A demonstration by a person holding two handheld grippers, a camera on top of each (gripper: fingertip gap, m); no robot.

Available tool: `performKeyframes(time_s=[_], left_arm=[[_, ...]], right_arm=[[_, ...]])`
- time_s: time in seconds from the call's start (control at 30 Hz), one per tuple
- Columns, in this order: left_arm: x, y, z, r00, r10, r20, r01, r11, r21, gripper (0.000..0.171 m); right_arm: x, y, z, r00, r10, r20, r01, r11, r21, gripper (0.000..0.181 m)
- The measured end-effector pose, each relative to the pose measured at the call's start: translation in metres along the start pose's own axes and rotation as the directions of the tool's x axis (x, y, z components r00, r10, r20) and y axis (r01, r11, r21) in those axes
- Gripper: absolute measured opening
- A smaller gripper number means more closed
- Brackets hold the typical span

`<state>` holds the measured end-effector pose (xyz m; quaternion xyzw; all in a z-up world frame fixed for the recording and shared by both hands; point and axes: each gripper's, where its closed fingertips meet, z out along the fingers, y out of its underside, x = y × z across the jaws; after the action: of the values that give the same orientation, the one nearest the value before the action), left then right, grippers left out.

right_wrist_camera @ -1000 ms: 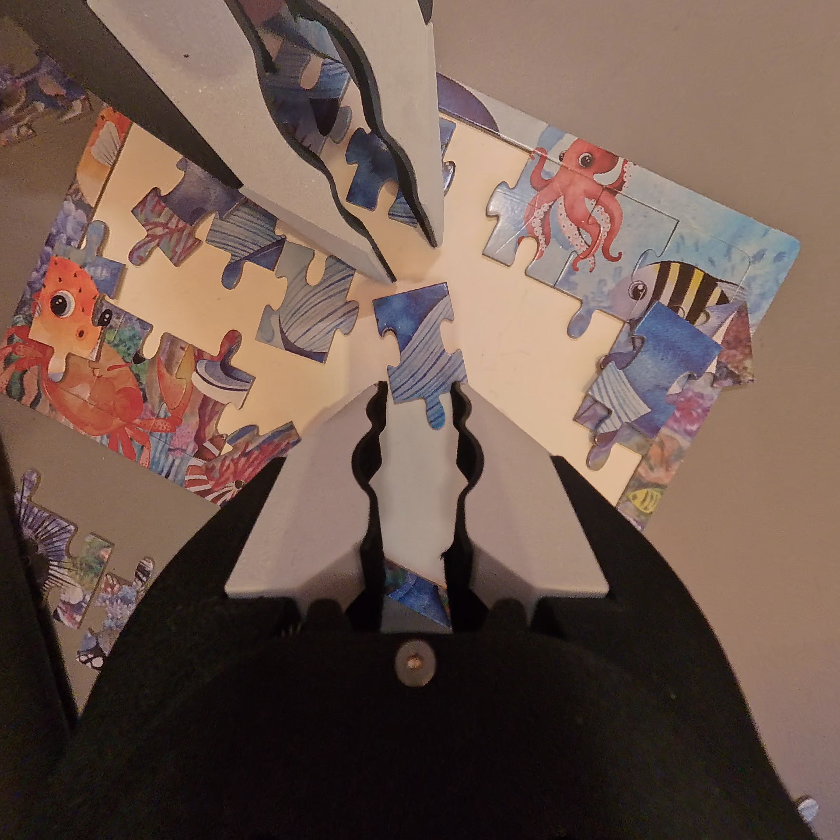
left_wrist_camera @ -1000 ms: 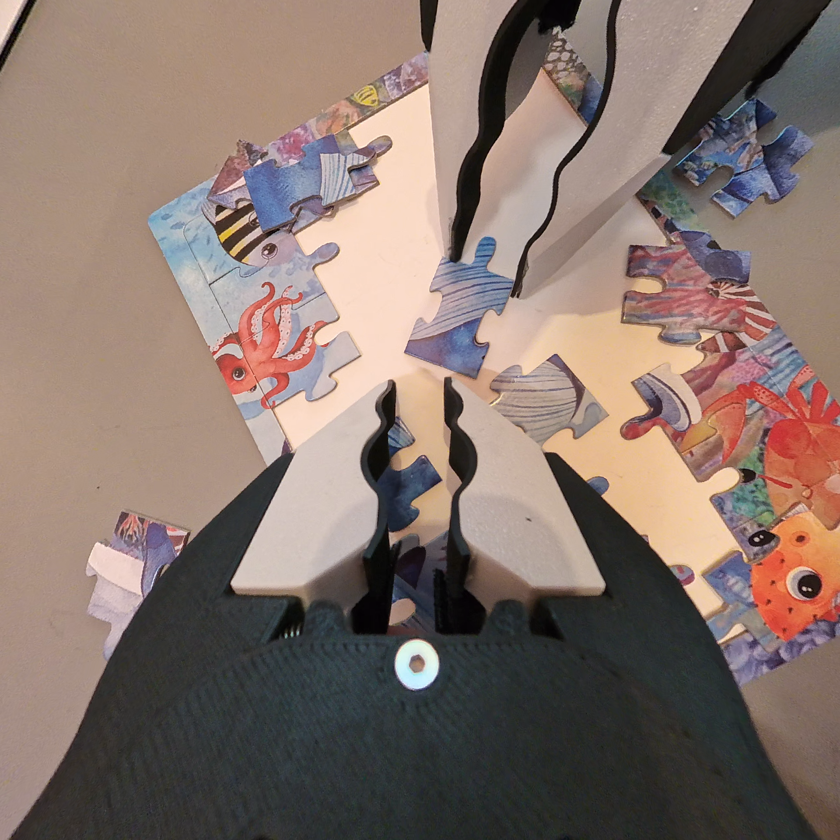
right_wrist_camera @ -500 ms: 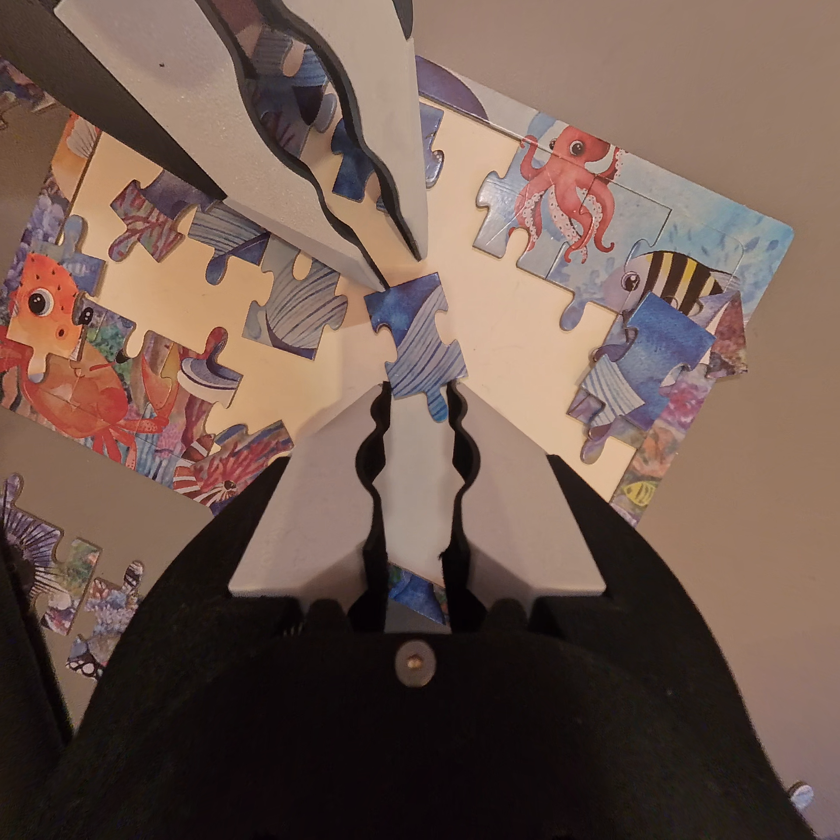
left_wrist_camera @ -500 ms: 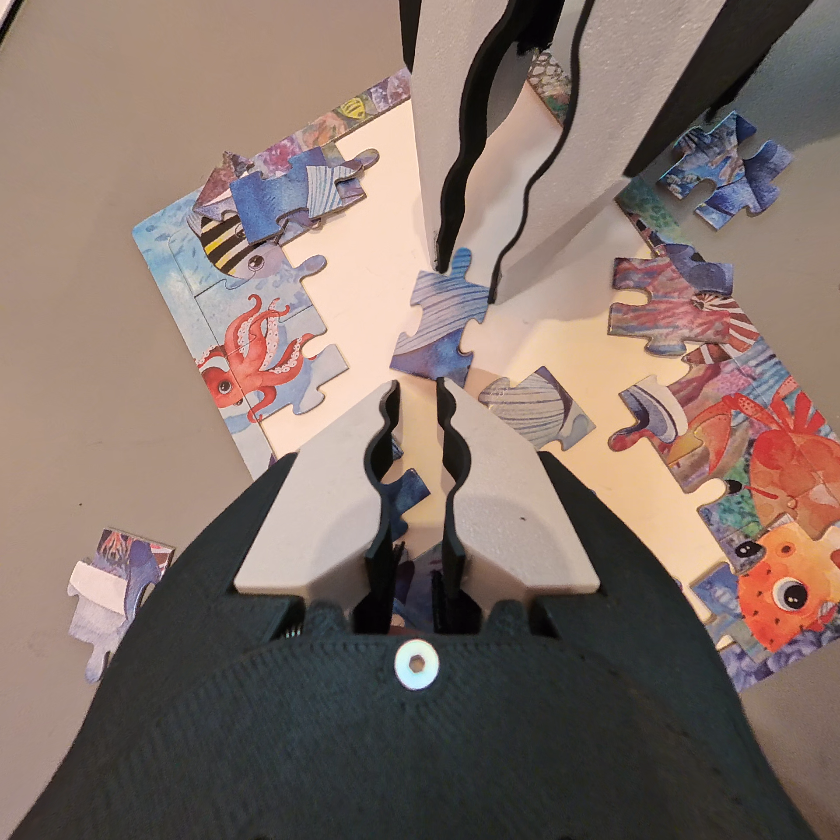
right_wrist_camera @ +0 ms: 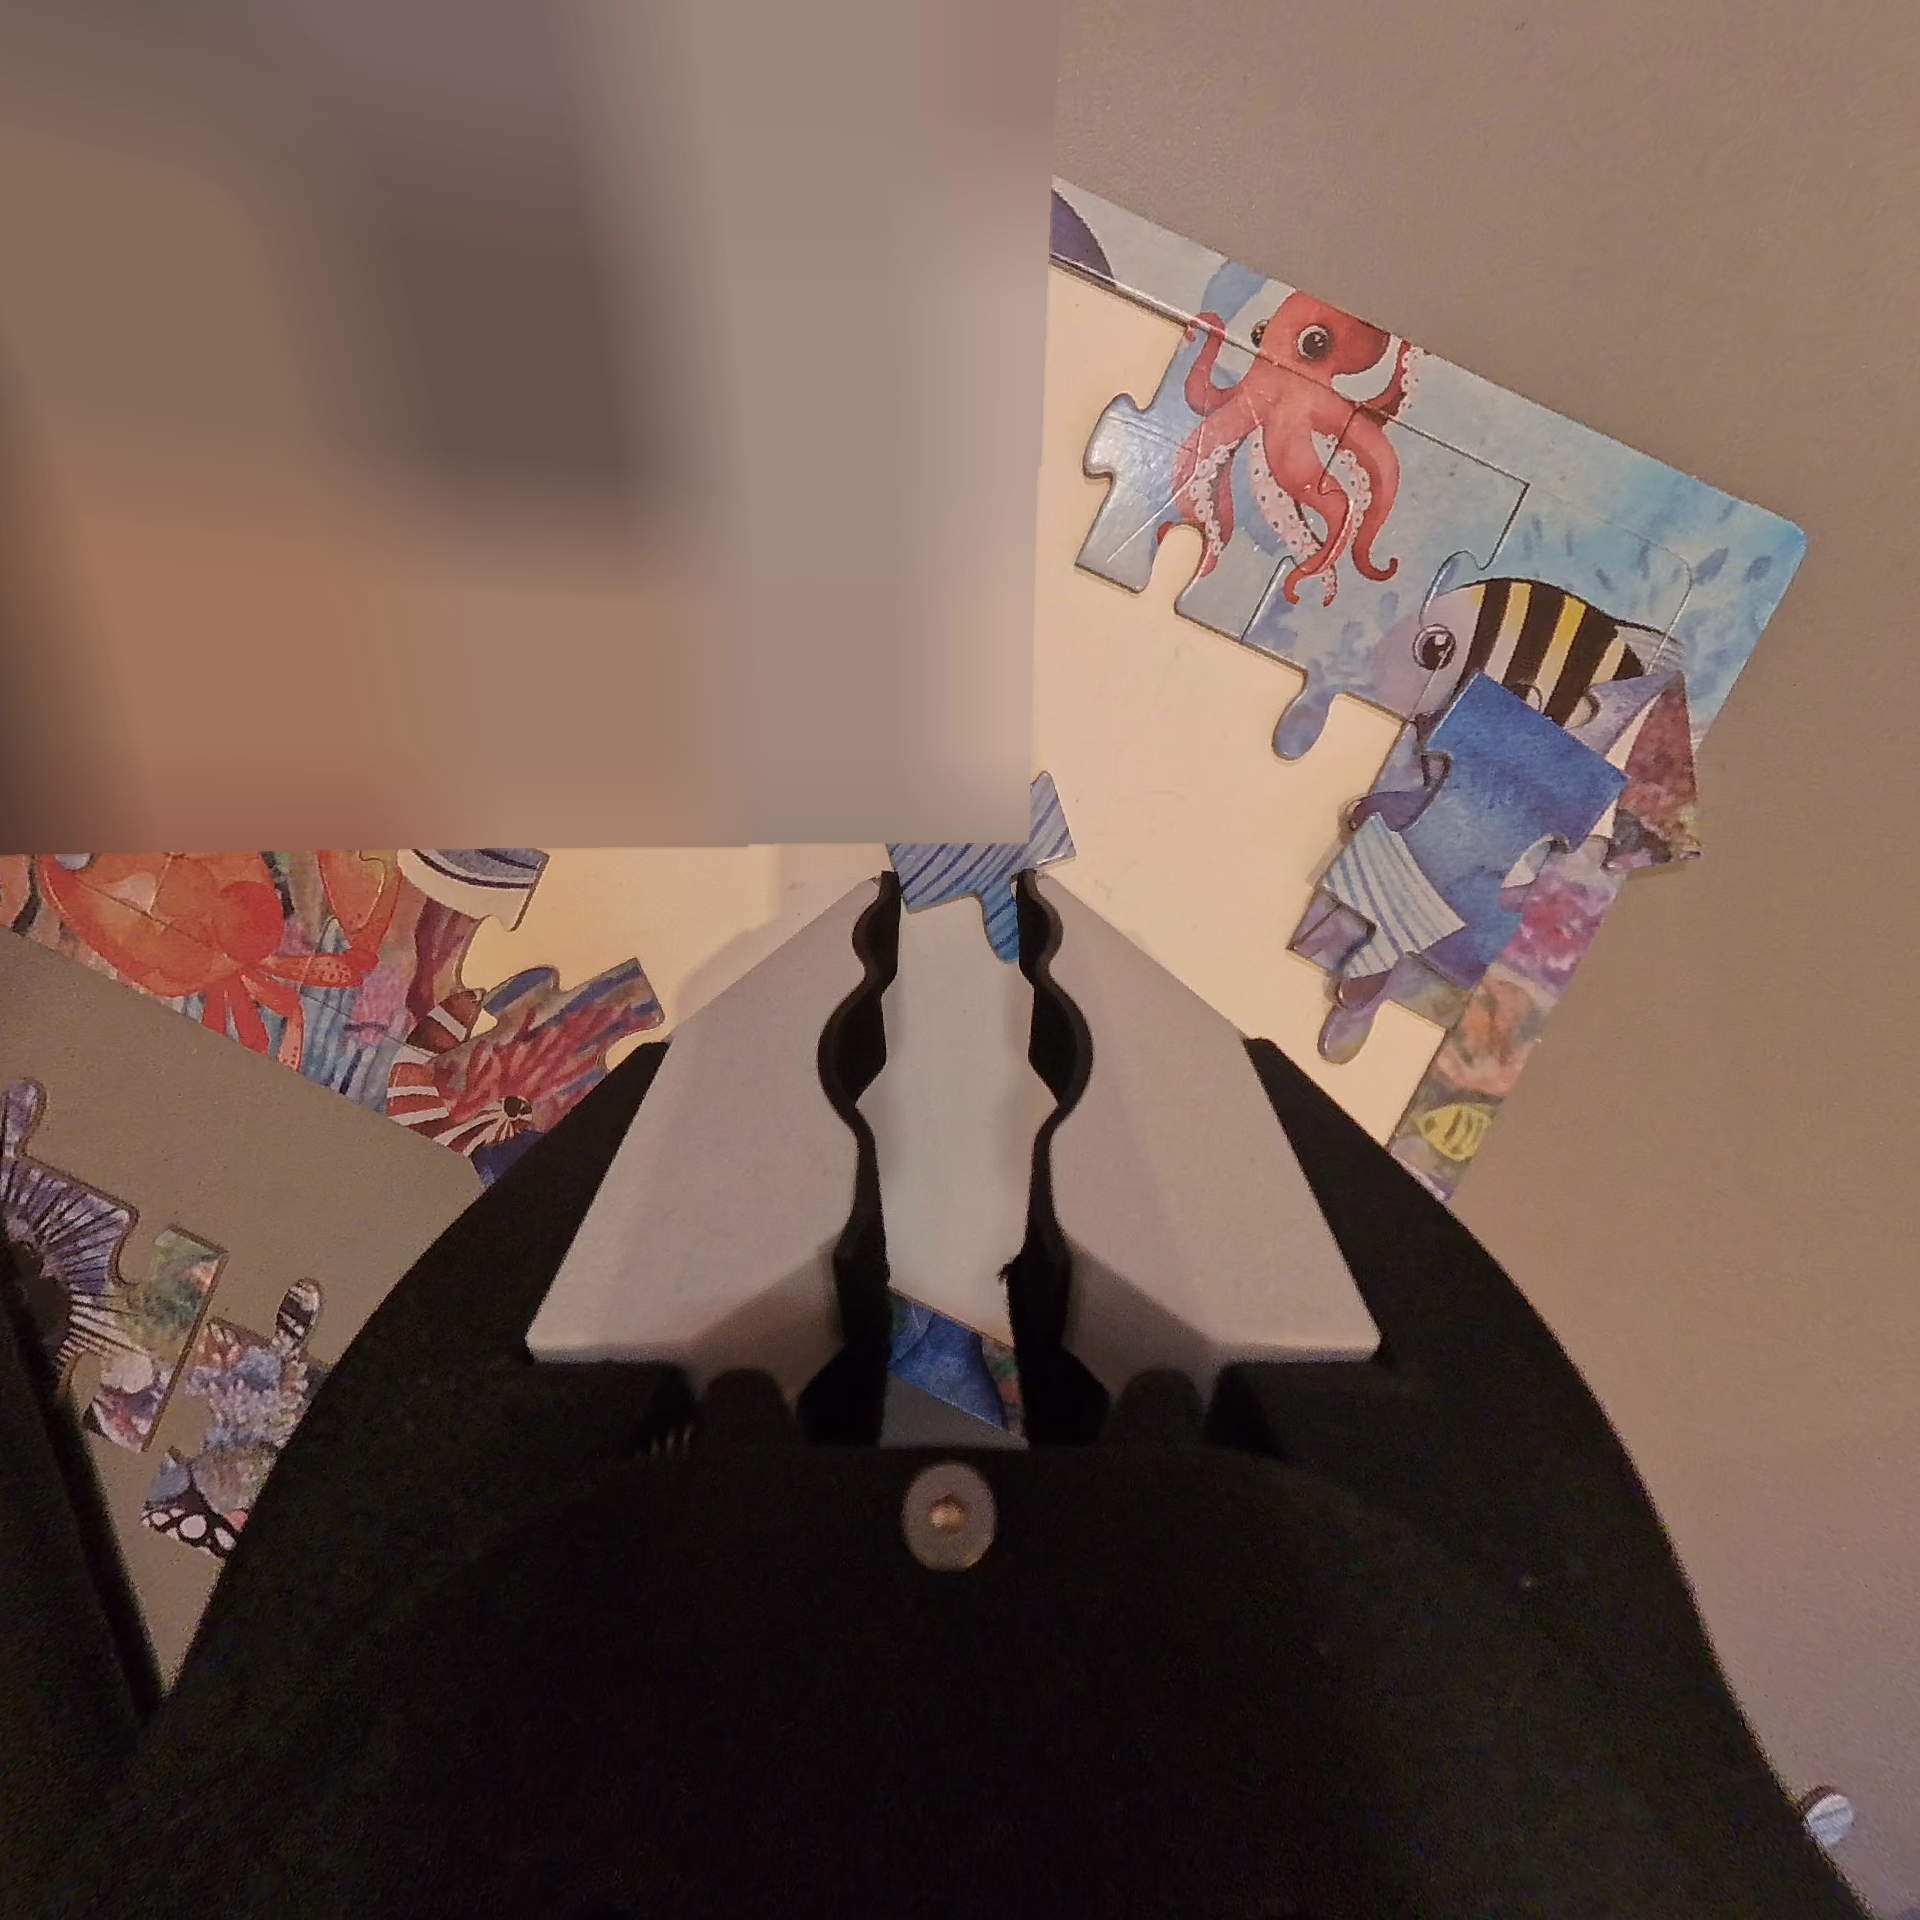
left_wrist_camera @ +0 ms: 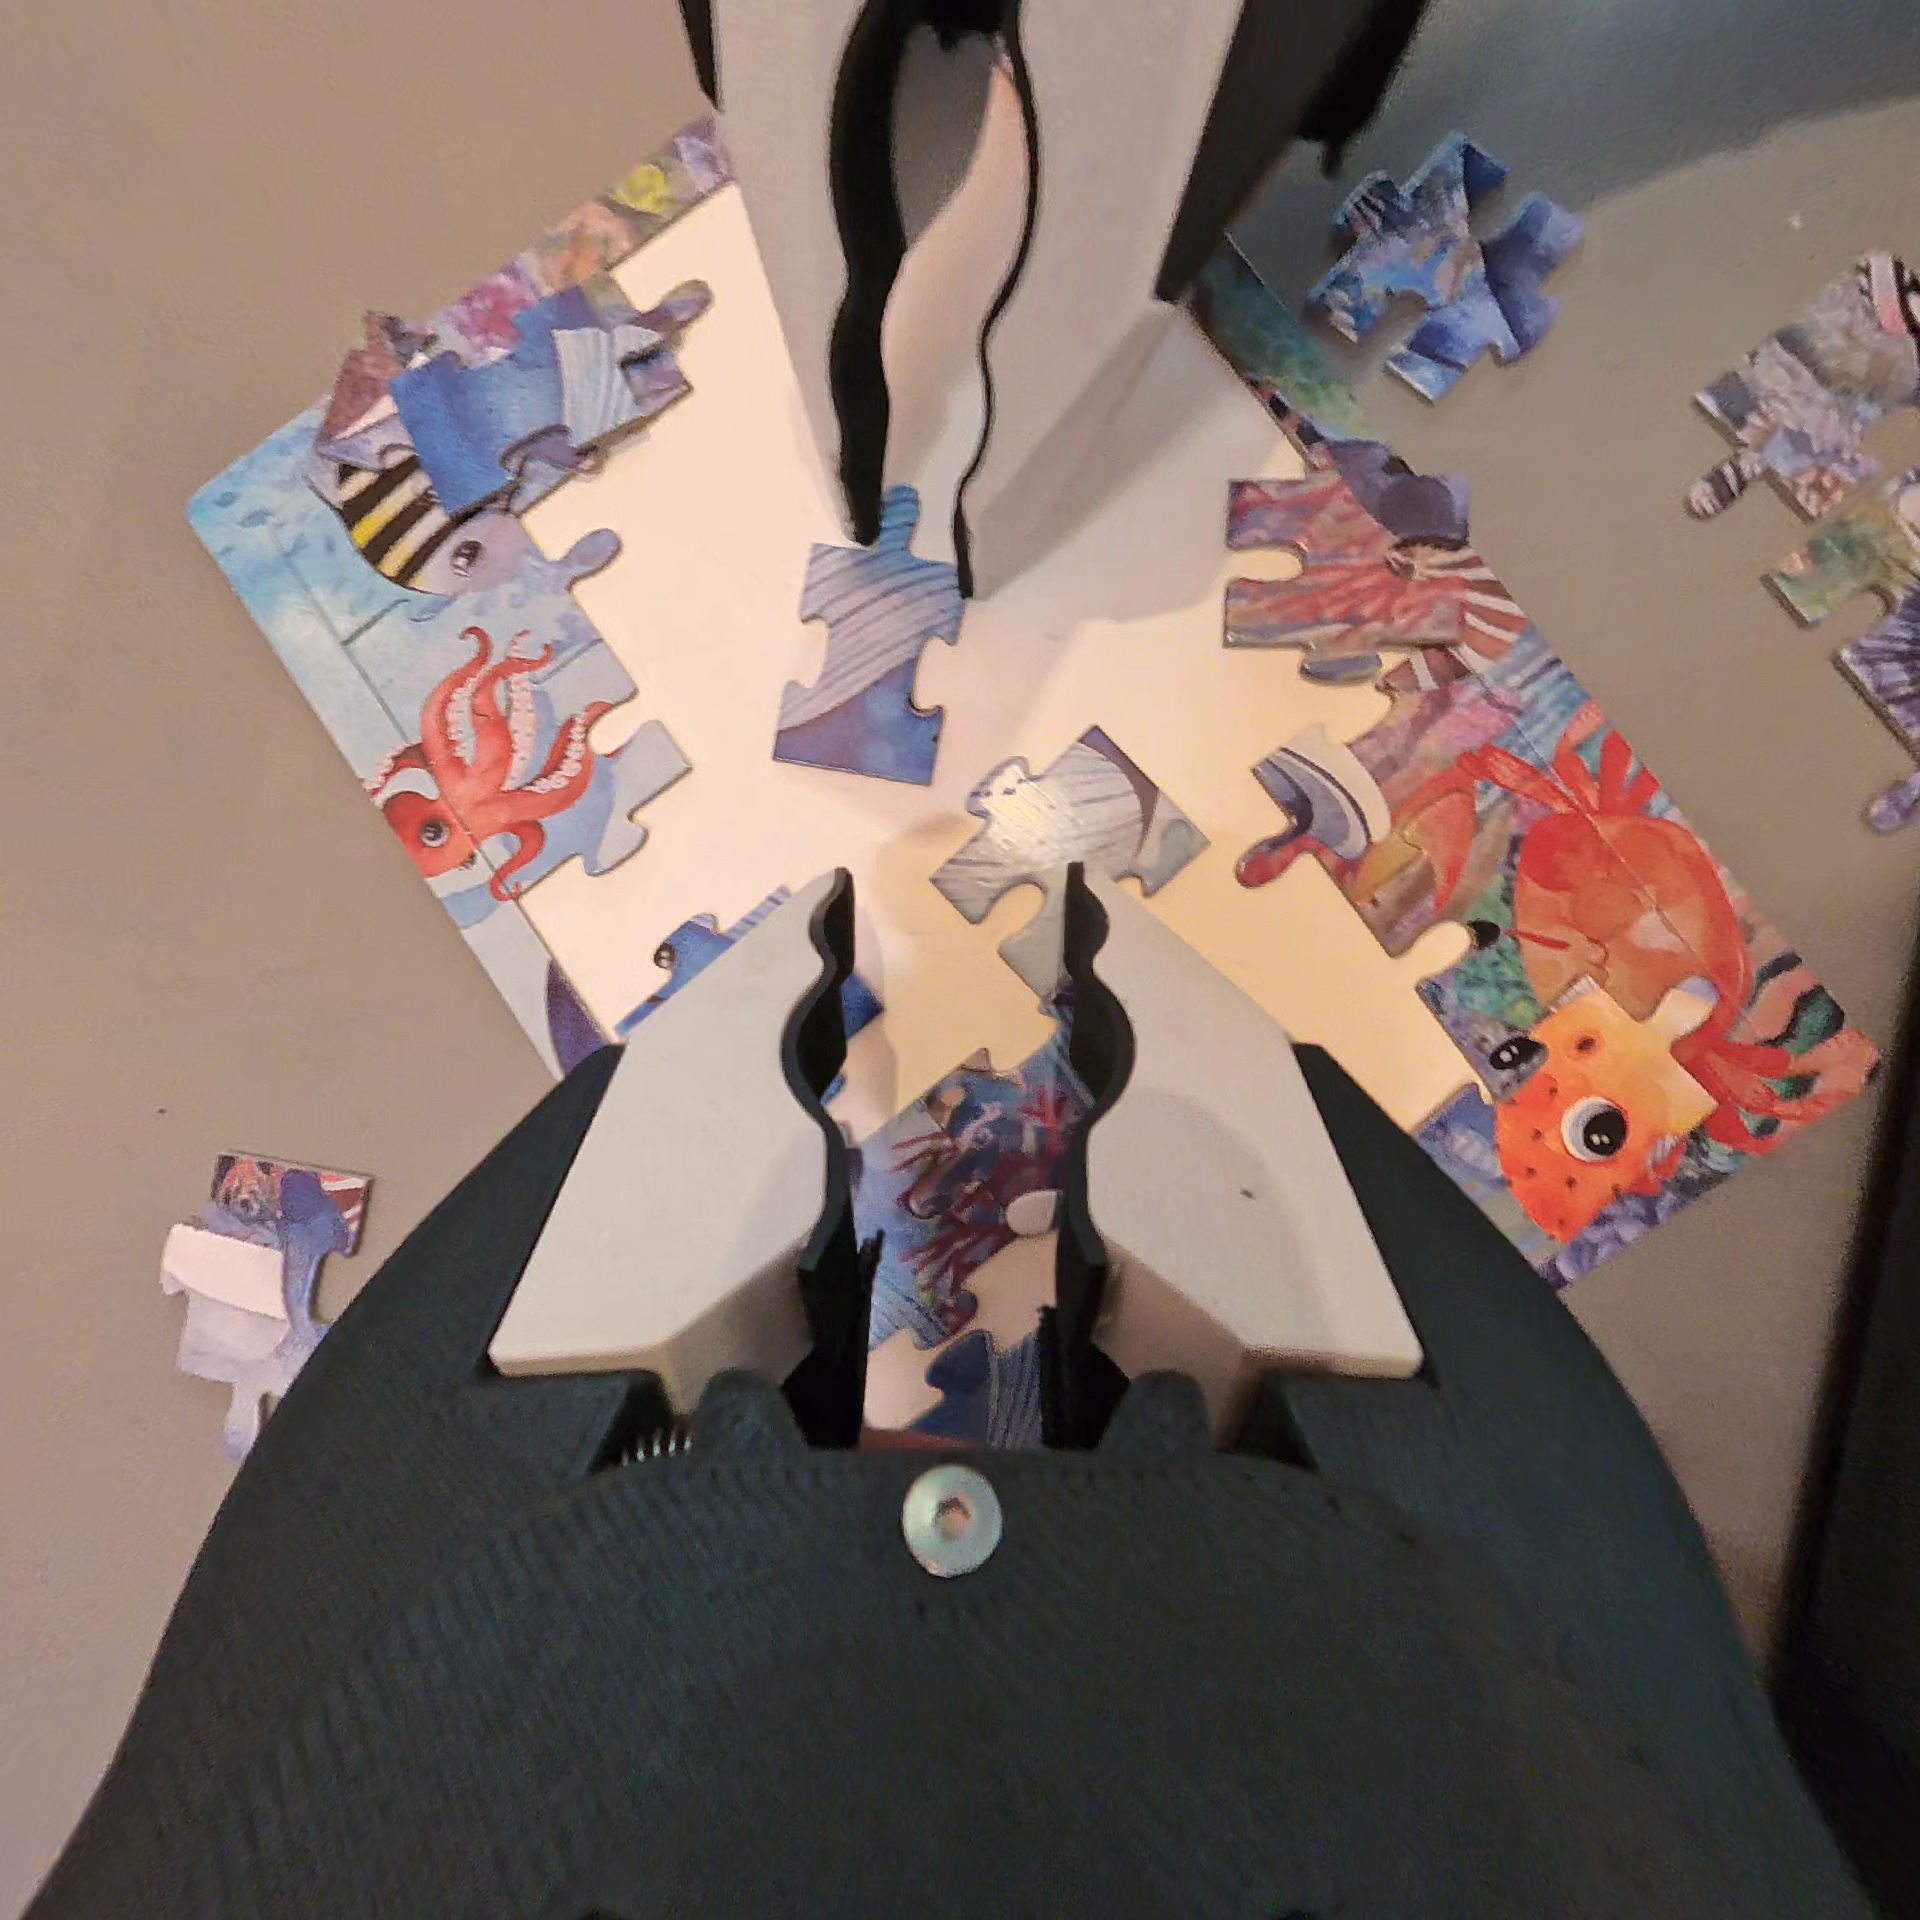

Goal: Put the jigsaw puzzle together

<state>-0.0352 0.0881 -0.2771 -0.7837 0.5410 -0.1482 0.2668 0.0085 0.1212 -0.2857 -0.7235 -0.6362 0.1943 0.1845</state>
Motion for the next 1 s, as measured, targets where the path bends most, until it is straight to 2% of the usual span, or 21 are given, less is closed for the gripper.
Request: performKeyframes(time_s=[0.17, 0.37, 0.7, 1.0], left_arm=[[0.008, 0.010, 0.006, 0.999, 0.032, -0.026, -0.033, 0.998, -0.057, 0.042], [0.000, 0.009, 0.007, 1.000, 0.025, 0.010, -0.025, 0.998, -0.052, 0.044], [-0.032, 0.012, 0.003, 0.985, 0.031, 0.169, -0.020, 0.998, -0.066, 0.037], [-0.035, -0.002, 0.006, 0.985, 0.004, 0.175, -0.004, 1.000, 0.003, 0.036]], right_arm=[[0.000, 0.000, 0.000, 1.000, -0.003, 0.000, 0.003, 1.000, -0.001, 0.021], [0.000, 0.001, 0.000, 1.000, -0.007, -0.003, 0.007, 1.000, -0.004, 0.021], [0.002, 0.003, -0.001, 1.000, -0.003, -0.007, 0.003, 1.000, -0.012, 0.018], [0.003, 0.003, -0.003, 1.000, -0.008, -0.017, 0.008, 1.000, -0.018, 0.017]])
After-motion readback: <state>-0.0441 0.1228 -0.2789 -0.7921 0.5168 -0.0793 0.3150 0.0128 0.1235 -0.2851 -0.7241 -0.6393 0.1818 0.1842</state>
